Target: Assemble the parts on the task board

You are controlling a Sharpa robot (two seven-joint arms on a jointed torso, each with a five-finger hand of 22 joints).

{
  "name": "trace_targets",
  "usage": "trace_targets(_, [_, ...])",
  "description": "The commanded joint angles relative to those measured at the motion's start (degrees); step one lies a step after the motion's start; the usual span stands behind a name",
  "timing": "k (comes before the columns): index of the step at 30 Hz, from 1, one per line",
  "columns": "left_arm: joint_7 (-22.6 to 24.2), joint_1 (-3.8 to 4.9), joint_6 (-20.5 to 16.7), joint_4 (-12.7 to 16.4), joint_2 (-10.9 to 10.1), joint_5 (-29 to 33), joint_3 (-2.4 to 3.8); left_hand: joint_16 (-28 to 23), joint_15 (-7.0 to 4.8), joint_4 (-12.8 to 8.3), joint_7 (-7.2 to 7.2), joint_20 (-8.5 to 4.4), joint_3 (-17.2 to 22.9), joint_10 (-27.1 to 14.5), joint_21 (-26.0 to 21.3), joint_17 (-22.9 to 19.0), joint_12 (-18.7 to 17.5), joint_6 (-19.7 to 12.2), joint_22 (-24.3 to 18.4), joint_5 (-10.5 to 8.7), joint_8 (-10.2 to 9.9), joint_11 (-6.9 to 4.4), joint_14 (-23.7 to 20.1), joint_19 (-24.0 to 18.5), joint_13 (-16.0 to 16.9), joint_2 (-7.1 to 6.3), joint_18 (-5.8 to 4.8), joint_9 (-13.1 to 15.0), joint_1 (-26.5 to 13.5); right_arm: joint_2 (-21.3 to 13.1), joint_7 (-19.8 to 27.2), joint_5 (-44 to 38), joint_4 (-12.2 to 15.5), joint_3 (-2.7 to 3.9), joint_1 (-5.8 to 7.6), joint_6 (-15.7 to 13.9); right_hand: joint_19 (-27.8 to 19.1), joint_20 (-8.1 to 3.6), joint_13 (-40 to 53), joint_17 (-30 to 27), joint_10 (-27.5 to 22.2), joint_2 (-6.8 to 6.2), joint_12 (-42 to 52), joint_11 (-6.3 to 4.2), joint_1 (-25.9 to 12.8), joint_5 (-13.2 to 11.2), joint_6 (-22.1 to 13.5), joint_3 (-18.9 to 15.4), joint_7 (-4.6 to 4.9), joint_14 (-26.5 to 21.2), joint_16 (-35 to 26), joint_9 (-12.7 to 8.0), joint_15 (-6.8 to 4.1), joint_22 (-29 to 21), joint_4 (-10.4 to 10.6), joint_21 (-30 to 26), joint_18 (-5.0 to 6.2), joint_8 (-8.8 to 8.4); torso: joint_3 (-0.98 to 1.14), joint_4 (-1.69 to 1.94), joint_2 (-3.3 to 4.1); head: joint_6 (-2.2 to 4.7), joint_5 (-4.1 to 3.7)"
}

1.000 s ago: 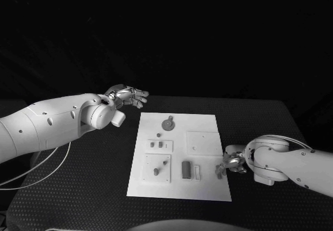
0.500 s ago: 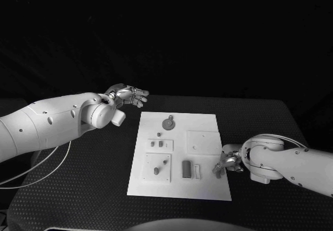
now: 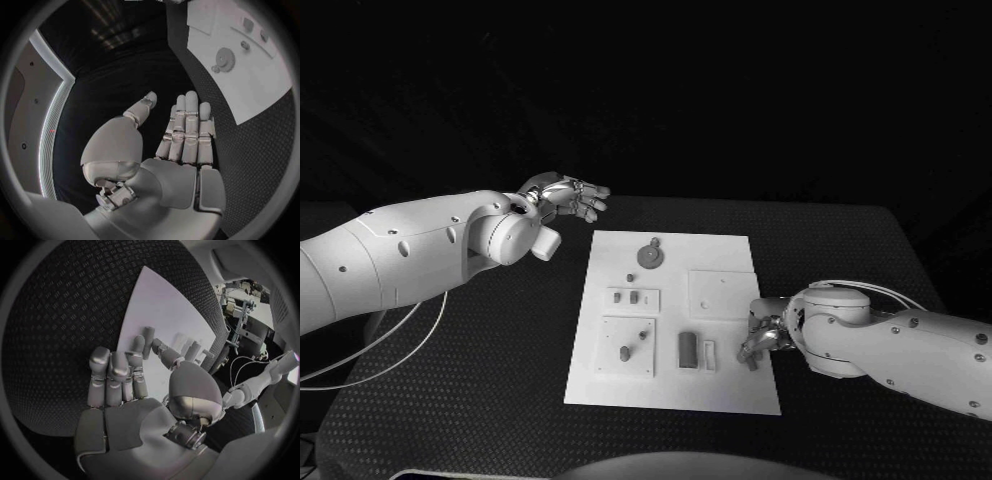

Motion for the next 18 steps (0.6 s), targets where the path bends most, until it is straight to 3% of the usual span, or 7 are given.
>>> trace_targets(1, [0.2, 0.1, 0.9, 0.1, 0.0, 0.2, 0.03, -0.4, 0.14, 0.4, 0.14, -0.3, -0.1, -0.4, -0.4, 0.1, 0.4, -0.2, 0.1, 0.11, 0.3, -0.06, 0.1, 0.4, -0.1, 0.06, 0.37, -0.1, -0.5, 0.5, -0.3, -6.1, 0.2, -1.06, -1.53, 0.8, -0.2, -0.34, 0.1, -0.1, -0.3, -0.04, 0.1, 0.04, 1.7, 0.0, -1.3, 0.9, 0.98, -0.5, 0.0, 0.1, 0.05, -0.1, -0.6, 0.3, 1.28, -13.26, 0.02, 0.06, 0.0, -0.1, 0.03])
trace_targets(5, [0.2, 0.1, 0.9, 0.1, 0.0, 0.2, 0.03, -0.4, 0.14, 0.4, 0.15, -0.3, -0.1, -0.4, -0.4, 0.1, 0.4, -0.2, 0.1, 0.11, 0.3, -0.05, 0.1, 0.4, -0.1, 0.06, 0.37, -0.1, -0.6, 0.3, -0.4, -6.4, 0.9, -1.06, -1.53, 0.7, -0.3, -0.24, 0.1, -0.3, -0.5, -1.17, 0.0, 0.34, 4.3, 0.0, -2.1, 3.5, 1.32, -0.6, -0.1, -0.1, 0.19, -0.3, -0.9, 0.1, 1.28, -13.8, -0.07, 0.06, -0.02, -0.14, 0.02])
trace_targets(9, [0.2, 0.1, 0.9, 0.2, -0.1, 0.2, 0.03, -0.4, 0.14, 0.4, 0.16, -0.3, -0.1, -0.5, -0.4, 0.1, 0.4, -0.3, 0.1, 0.11, 0.3, -0.05, 0.1, 0.4, -0.1, 0.07, 0.36, -0.1, -0.6, -0.1, 0.1, -5.4, 1.9, -1.06, -1.53, 0.9, -0.4, 0.06, 0.1, -0.4, -0.7, -1.4, -0.1, 0.91, 4.9, 0.1, -3.7, 4.9, 1.93, -0.7, -0.3, -0.8, 0.57, -0.4, -0.5, 0.1, 1.28, -14.93, -0.03, 0.01, -0.01, -0.23, 0.11])
trace_targets(13, [0.2, 0.1, 0.9, 0.2, -0.1, 0.2, 0.03, -0.4, 0.14, 0.5, 0.16, -0.29, -0.1, -0.5, -0.4, 0.1, 0.4, -0.3, 0.1, 0.11, 0.3, -0.05, 0.1, 0.4, -0.1, 0.06, 0.36, -0.1, -0.6, -0.7, 0.9, -2.9, 2.6, -1.06, -1.53, 1.5, -0.7, 0.34, 0.1, -0.5, -0.9, -1.02, -0.2, 1.63, 5.6, 0.7, -5.3, 6.3, 2.69, -0.8, -0.4, -2.0, 1.18, -0.5, -0.5, 0.0, 1.28, -16.27, 0.01, 0.0, 0.0, -0.33, 0.17])
trace_targets(17, [0.1, 0.1, 0.8, 0.2, -0.2, 0.2, 0.03, -0.4, 0.14, 0.5, 0.16, -0.29, -0.1, -0.5, -0.4, 0.1, 0.4, -0.3, 0.1, 0.11, 0.3, -0.05, 0.1, 0.4, -0.1, 0.05, 0.36, -0.1, -0.7, -1.3, 1.4, -1.6, 2.7, -1.06, -1.53, 1.4, -1.0, 0.56, 0.1, -0.6, -1.3, -0.5, -0.2, 2.35, 5.9, 2.4, -7.2, 7.3, 3.45, -1.1, -0.5, -3.3, 1.8, -0.6, -0.7, -0.1, 1.28, -17.66, -0.01, -0.04, -0.02, -0.39, 0.15])
trace_targets(18, [0.2, 0.1, 0.8, 0.2, -0.2, 0.2, 0.03, -0.4, 0.14, 0.5, 0.17, -0.29, -0.2, -0.5, -0.4, 0.1, 0.4, -0.3, 0.1, 0.11, 0.3, -0.05, 0.1, 0.4, -0.1, 0.05, 0.36, -0.1, -0.7, -1.5, 1.5, -1.6, 2.8, -1.06, -1.53, 1.5, -1.2, 0.66, 0.1, -0.6, -1.6, -0.18, -0.2, 2.81, 6.0, 3.9, -8.5, 7.8, 3.93, -1.2, -0.6, -4.1, 2.2, -0.6, -0.8, -0.1, 1.28, -18.48, 0.02, -0.06, -0.01, -0.46, 0.22])
